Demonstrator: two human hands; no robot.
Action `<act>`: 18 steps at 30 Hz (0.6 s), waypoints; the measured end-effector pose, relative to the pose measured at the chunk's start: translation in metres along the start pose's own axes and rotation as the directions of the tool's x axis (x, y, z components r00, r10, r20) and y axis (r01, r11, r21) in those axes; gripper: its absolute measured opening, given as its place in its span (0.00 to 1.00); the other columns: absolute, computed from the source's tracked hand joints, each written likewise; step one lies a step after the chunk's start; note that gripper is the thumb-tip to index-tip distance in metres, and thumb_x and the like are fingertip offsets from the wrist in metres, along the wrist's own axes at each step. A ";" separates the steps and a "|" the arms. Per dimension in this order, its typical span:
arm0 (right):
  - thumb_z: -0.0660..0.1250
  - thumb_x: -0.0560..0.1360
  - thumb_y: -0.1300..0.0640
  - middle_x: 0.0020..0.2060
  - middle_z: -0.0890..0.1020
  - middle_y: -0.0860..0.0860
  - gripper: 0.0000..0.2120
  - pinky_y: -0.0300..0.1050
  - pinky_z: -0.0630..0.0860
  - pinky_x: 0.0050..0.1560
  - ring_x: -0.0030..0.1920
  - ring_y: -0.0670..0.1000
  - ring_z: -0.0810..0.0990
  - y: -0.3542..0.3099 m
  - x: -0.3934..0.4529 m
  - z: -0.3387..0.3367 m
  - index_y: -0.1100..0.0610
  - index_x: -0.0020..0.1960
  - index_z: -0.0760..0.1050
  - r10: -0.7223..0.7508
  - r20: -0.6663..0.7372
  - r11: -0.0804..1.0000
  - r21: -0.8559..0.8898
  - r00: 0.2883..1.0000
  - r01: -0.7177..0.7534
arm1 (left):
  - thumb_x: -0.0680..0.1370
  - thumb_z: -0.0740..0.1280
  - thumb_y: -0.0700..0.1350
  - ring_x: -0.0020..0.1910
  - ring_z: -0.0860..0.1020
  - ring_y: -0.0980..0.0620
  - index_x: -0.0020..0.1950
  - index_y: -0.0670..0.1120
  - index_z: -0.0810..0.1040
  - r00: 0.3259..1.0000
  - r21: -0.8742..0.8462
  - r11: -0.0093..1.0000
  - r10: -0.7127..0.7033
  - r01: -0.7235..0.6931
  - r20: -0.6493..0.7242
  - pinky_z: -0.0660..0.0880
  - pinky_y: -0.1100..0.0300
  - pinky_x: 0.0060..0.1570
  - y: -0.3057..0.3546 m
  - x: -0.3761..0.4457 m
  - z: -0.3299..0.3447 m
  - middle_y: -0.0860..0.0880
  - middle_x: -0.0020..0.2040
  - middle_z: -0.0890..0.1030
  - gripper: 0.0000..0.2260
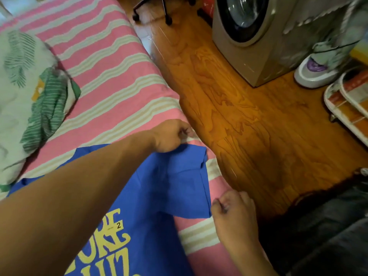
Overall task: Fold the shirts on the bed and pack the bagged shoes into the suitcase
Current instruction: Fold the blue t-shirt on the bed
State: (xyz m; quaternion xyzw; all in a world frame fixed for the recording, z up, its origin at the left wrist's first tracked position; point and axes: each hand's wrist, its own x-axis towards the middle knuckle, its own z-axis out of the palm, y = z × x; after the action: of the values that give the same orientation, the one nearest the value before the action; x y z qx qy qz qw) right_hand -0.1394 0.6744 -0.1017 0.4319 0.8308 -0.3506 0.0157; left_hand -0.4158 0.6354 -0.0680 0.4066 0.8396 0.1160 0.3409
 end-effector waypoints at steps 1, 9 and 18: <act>0.69 0.74 0.46 0.42 0.70 0.44 0.10 0.47 0.71 0.48 0.46 0.47 0.69 -0.003 -0.001 0.001 0.48 0.41 0.70 -0.032 -0.040 0.999 0.015 0.999 0.032 | 0.79 0.63 0.33 0.58 0.77 0.49 0.61 0.45 0.82 0.999 0.011 1.000 0.011 -0.012 0.041 0.71 0.62 0.60 -0.001 -0.001 0.000 0.50 0.58 0.80 0.15; 0.83 0.60 0.44 0.38 0.74 0.45 0.21 0.49 0.71 0.43 0.42 0.51 0.74 -0.008 -0.017 0.029 0.49 0.42 0.74 -0.159 -0.081 0.978 -0.146 0.984 0.146 | 0.78 0.72 0.50 0.60 0.76 0.48 0.68 0.50 0.78 0.992 0.292 0.948 0.112 -0.124 0.058 0.73 0.53 0.62 0.013 0.009 0.014 0.49 0.61 0.78 0.18; 0.85 0.59 0.52 0.35 0.67 0.42 0.25 0.47 0.66 0.39 0.38 0.48 0.67 0.007 -0.024 0.025 0.44 0.33 0.66 -0.169 -0.145 0.984 -0.076 0.975 0.159 | 0.79 0.67 0.40 0.47 0.78 0.46 0.48 0.48 0.79 0.965 0.066 0.997 -0.025 0.044 -0.263 0.75 0.54 0.47 0.016 0.018 0.019 0.48 0.46 0.81 0.04</act>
State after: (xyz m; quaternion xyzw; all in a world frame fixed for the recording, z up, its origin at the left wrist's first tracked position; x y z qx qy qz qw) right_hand -0.1261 0.6451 -0.1163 0.3864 0.8733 -0.2902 -0.0624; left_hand -0.4017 0.6574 -0.0830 0.3851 0.8878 0.1326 0.2143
